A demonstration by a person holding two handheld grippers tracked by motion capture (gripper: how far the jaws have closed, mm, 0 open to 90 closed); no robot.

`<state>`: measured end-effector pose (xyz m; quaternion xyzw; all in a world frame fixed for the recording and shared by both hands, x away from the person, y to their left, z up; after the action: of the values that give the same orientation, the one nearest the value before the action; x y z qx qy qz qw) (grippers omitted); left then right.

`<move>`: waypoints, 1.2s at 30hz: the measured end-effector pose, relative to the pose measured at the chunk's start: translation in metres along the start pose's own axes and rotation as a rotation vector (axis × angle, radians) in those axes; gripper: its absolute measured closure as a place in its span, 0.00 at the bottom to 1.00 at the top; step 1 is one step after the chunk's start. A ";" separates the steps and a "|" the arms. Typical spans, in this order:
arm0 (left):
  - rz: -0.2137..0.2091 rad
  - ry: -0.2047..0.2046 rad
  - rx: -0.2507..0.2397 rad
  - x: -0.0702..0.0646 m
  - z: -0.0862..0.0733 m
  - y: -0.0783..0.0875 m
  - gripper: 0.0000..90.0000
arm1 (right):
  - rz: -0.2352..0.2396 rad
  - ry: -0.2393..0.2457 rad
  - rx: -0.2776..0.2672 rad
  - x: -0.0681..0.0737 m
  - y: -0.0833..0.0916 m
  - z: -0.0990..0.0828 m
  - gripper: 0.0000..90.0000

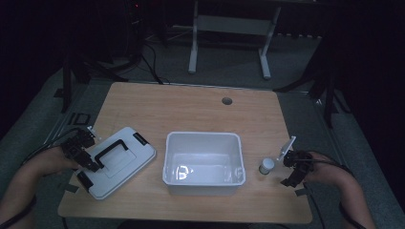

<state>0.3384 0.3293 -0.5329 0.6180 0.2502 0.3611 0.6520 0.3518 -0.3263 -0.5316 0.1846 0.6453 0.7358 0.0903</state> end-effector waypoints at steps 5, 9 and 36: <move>0.000 0.003 -0.004 0.001 0.000 0.001 0.36 | -0.005 0.011 -0.008 -0.003 0.002 0.008 0.21; -0.001 -0.005 -0.006 0.000 0.001 0.001 0.36 | -0.005 0.025 -0.007 -0.003 0.004 0.016 0.21; 0.005 -0.011 0.001 0.002 -0.001 0.002 0.36 | -0.011 0.142 0.060 -0.011 -0.011 0.059 0.39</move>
<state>0.3383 0.3311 -0.5312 0.6211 0.2450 0.3592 0.6520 0.3834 -0.2749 -0.5387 0.1310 0.6726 0.7270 0.0430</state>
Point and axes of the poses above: each handheld gripper's, and its own axes: y roughly backward along the jaws, z roughly out of its top, x roughly to its left, the point moved 6 cm from there along -y, roughly forward along the jaws, and after that the axes turned 11 degrees about z, right-handed, at the moved point
